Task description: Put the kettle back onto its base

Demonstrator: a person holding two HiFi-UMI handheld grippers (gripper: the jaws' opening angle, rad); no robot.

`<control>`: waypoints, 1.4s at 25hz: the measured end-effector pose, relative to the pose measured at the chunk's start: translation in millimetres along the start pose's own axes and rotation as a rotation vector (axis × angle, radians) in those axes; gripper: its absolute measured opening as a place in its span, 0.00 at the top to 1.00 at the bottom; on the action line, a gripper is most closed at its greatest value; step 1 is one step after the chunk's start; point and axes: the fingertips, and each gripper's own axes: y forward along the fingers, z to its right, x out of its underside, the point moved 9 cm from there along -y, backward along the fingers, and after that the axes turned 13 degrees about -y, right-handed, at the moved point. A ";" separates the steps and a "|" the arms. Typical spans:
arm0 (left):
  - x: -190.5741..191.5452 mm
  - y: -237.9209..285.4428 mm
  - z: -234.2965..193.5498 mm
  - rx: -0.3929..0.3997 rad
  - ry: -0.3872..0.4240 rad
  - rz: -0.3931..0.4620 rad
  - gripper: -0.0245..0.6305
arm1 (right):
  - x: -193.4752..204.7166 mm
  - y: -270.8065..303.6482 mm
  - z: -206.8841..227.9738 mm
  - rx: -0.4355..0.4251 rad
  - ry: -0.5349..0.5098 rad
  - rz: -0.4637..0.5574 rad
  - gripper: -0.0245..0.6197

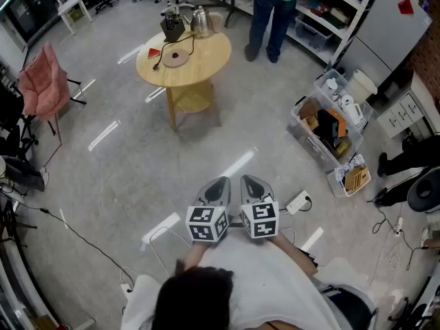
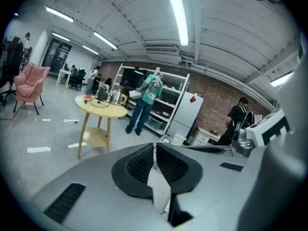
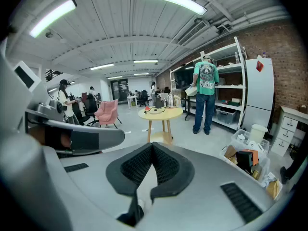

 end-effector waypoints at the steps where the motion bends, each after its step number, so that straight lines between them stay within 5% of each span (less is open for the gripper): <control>1: 0.9 0.6 -0.2 0.000 0.001 0.000 0.90 | 0.6 0.6 0.2 -0.001 0.000 0.002 0.92; 35: -3.1 8.5 -6.7 0.022 -0.033 0.001 0.90 | 3.5 13.2 0.5 -0.056 0.042 -0.003 0.92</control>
